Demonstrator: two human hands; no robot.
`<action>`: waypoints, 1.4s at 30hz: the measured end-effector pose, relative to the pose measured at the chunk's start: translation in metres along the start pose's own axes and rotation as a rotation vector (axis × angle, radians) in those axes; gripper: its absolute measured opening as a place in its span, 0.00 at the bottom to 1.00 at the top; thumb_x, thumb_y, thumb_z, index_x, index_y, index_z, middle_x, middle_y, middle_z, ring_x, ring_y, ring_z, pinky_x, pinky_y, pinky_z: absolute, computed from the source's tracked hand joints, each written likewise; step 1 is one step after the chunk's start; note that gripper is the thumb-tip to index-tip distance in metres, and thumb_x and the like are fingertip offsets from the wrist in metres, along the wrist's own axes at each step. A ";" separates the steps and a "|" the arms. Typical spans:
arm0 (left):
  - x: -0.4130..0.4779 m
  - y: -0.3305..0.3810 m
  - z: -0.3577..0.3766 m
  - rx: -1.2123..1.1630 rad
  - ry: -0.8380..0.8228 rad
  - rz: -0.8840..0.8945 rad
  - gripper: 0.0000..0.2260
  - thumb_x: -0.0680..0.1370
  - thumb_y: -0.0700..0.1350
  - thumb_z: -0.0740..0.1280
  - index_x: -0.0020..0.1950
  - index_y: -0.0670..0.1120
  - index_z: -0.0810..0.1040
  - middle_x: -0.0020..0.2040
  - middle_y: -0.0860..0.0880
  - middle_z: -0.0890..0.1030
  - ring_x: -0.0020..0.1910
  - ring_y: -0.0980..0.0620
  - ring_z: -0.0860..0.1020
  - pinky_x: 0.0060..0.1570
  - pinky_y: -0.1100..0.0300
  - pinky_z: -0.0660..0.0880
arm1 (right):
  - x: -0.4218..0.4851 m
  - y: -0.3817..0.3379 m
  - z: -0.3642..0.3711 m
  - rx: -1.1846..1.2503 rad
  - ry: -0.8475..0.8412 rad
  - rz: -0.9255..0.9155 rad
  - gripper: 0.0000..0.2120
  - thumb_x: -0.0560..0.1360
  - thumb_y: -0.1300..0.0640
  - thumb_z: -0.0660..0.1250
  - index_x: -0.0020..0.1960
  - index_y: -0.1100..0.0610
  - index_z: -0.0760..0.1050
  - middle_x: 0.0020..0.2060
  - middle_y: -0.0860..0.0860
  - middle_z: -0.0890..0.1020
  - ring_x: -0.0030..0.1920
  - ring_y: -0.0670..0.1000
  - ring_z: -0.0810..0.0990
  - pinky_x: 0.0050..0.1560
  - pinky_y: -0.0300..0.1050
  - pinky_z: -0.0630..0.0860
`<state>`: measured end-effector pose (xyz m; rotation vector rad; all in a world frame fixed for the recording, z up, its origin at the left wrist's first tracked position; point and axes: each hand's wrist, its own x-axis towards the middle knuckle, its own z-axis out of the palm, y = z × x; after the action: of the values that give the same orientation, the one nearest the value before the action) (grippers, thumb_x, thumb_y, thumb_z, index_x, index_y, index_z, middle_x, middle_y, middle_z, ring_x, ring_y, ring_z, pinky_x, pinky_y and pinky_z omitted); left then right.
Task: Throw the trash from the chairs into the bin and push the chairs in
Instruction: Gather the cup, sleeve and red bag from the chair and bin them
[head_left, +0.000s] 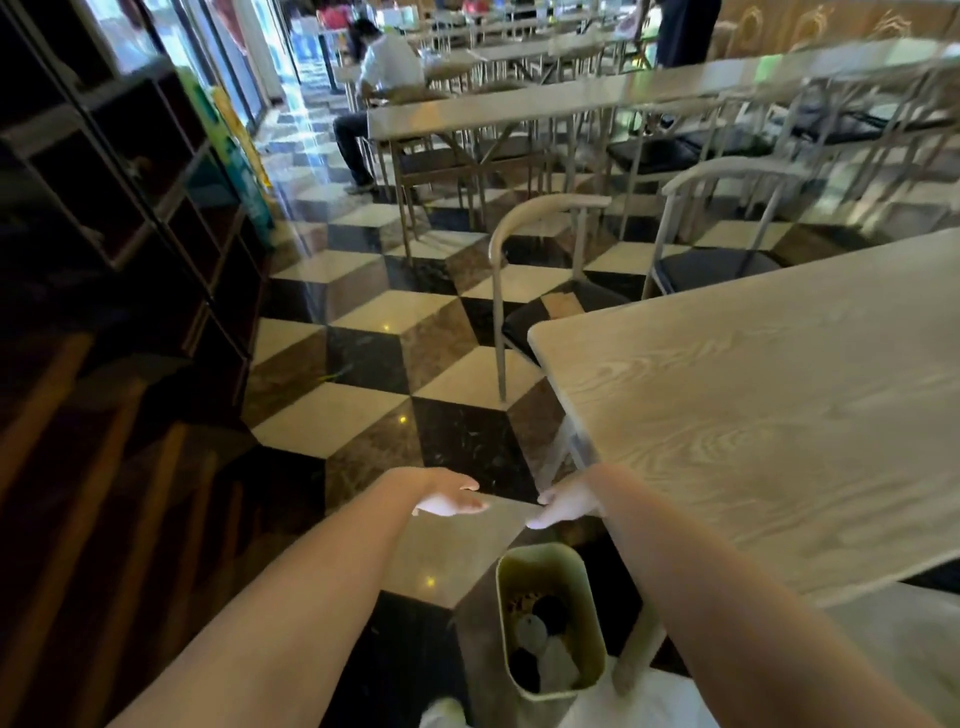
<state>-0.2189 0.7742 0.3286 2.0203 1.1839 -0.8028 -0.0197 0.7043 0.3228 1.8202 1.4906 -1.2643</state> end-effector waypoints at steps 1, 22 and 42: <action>0.007 -0.005 -0.009 -0.033 -0.018 0.000 0.29 0.79 0.62 0.57 0.77 0.53 0.56 0.77 0.49 0.60 0.73 0.44 0.63 0.68 0.47 0.67 | 0.008 -0.002 -0.010 -0.014 0.017 -0.007 0.42 0.69 0.27 0.59 0.76 0.47 0.56 0.77 0.49 0.58 0.75 0.55 0.59 0.70 0.53 0.61; 0.259 -0.108 -0.313 0.249 -0.153 0.120 0.23 0.78 0.62 0.58 0.67 0.52 0.72 0.63 0.50 0.76 0.59 0.50 0.75 0.63 0.49 0.71 | 0.201 -0.060 -0.288 0.494 -0.088 0.129 0.31 0.75 0.40 0.63 0.73 0.53 0.64 0.69 0.54 0.72 0.68 0.56 0.72 0.67 0.59 0.69; 0.489 0.035 -0.487 0.491 -0.301 0.246 0.22 0.82 0.56 0.53 0.71 0.45 0.69 0.68 0.45 0.72 0.67 0.46 0.70 0.64 0.52 0.66 | 0.343 0.089 -0.483 0.757 -0.131 0.249 0.33 0.72 0.37 0.64 0.72 0.53 0.64 0.66 0.52 0.74 0.66 0.54 0.73 0.66 0.56 0.68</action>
<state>0.0956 1.3846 0.2526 2.2634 0.5893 -1.3087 0.2314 1.2409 0.2355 2.2142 0.7096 -1.9271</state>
